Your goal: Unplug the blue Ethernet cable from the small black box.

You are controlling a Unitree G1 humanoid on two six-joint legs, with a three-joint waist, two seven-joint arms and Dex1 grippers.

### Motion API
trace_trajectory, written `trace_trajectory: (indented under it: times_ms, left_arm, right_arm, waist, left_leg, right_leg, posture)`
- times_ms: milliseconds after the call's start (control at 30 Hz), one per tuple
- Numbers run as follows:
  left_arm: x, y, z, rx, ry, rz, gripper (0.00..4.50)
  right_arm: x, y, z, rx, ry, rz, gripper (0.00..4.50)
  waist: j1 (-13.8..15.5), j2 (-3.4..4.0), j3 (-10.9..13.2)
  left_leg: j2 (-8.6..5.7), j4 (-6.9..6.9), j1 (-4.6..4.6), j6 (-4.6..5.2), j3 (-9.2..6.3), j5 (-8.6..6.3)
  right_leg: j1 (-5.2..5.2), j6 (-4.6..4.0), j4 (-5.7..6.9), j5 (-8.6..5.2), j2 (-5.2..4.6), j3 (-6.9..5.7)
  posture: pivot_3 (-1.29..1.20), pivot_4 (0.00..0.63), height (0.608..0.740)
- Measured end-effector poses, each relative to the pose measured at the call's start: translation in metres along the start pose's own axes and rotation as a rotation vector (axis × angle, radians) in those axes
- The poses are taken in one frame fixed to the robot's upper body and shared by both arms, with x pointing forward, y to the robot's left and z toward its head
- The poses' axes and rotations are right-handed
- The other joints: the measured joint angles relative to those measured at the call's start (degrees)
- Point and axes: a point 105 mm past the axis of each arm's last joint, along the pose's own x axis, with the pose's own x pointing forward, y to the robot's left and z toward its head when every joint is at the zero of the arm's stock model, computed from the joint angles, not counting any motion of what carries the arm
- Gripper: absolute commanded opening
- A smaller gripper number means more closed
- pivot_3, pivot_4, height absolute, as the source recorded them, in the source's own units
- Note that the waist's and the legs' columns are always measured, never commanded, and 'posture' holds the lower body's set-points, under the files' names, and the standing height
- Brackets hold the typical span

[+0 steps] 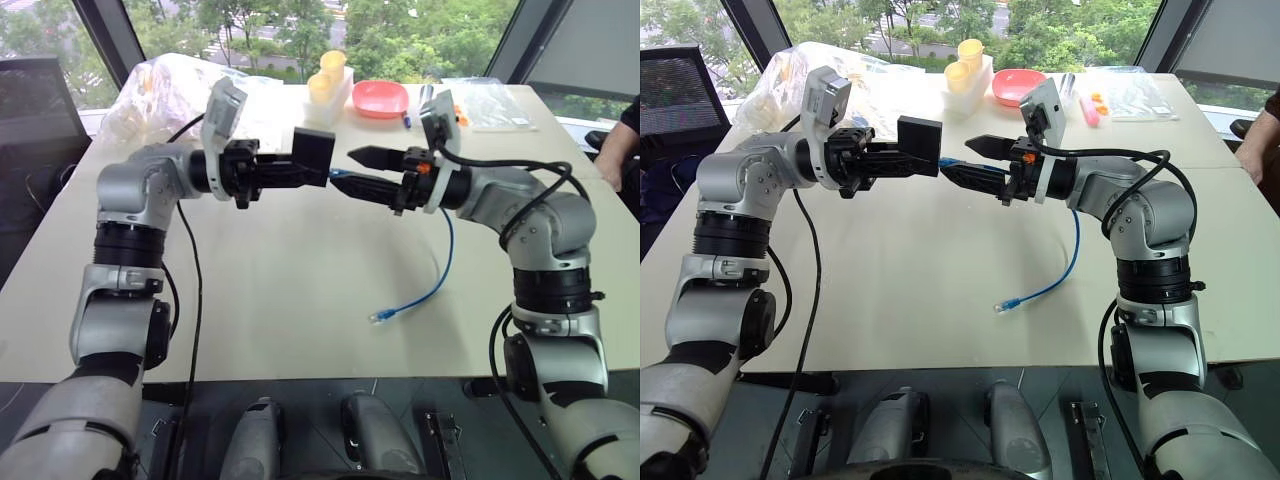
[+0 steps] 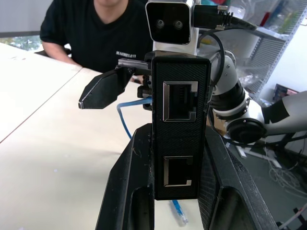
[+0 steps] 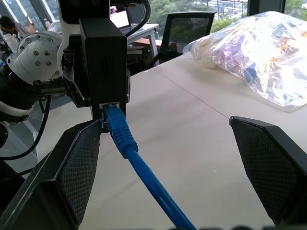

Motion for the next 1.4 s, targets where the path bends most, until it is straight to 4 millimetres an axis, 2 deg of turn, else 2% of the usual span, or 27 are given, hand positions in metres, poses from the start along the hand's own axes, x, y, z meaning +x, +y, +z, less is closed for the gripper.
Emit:
trace_trajectory:
  times_ms: [267,300,367,600,1167,1233,1333,1400]
  left_arm:
    - [0.000,0.000,0.000,-0.001,0.001,0.001,0.52]
    - [0.000,0.000,0.000,-0.001,0.001,0.001,0.52]
    - [0.000,0.001,0.000,0.000,0.001,0.008,0.52]
    - [-0.005,0.006,0.000,-0.006,-0.007,0.056,0.52]
    - [-0.005,0.001,-0.006,-0.017,0.019,0.018,0.52]
    - [-0.011,0.001,-0.004,-0.010,0.027,0.031,0.52]
    - [-0.030,0.000,0.002,0.009,0.035,0.082,0.52]
    - [-0.032,-0.001,0.004,0.012,0.030,0.082,0.52]
  right_arm:
    - [0.002,0.000,-0.001,0.014,-0.008,0.006,4.41]
    - [0.003,0.000,-0.001,0.015,-0.009,0.005,4.18]
    - [0.004,0.002,-0.002,0.019,-0.013,0.013,3.54]
    - [0.011,0.014,-0.002,0.029,-0.022,0.091,0.06]
    - [0.003,0.018,-0.013,0.155,-0.024,0.134,0.02]
    - [-0.009,0.012,-0.013,0.165,-0.023,0.095,0.02]
    - [-0.039,-0.005,-0.014,0.179,-0.027,-0.022,0.02]
    - [-0.043,-0.006,-0.018,0.193,-0.024,-0.034,0.02]
  waist:
    - [0.00,0.00,0.00]
    - [0.00,0.00,0.00]
    - [-0.03,0.00,0.00]
    - [-0.04,0.00,0.00]
    - [0.01,0.00,0.00]
    - [0.01,0.00,0.00]
    - [0.08,0.00,0.00]
    - [0.07,0.00,0.00]
  left_leg:
    - [0.00,0.00,0.00,0.00,0.00,0.00]
    - [0.00,0.00,0.00,0.00,0.00,0.00]
    - [0.00,0.00,0.00,0.00,-0.01,0.00]
    - [0.01,0.00,0.00,0.00,-0.01,0.00]
    - [0.01,-0.01,-0.01,0.01,-0.01,0.00]
    - [0.01,-0.01,-0.02,0.01,-0.01,-0.01]
    - [0.01,-0.03,-0.04,0.05,0.00,-0.03]
    - [0.01,-0.03,-0.04,0.06,0.00,-0.03]
  right_leg:
    - [0.00,0.00,0.00,0.00,0.00,0.00]
    - [0.00,0.00,0.00,0.00,0.00,0.00]
    - [0.00,0.00,0.00,0.00,0.00,0.00]
    - [0.00,0.00,-0.01,0.00,0.00,0.00]
    - [0.00,0.00,-0.02,0.00,-0.01,0.00]
    - [0.00,0.00,-0.05,0.00,-0.01,0.00]
    - [0.00,0.00,-0.12,-0.01,-0.02,0.00]
    - [0.00,0.00,-0.12,-0.01,-0.02,0.00]
  posture:
    - [0.00,0.150,0.735]
    - [0.00,0.150,0.735]
    - [0.00,0.150,0.735]
    - [0.00,0.150,0.735]
    - [0.00,0.150,0.735]
    - [0.00,0.150,0.735]
    - [0.00,0.150,0.735]
    - [0.00,0.150,0.735]
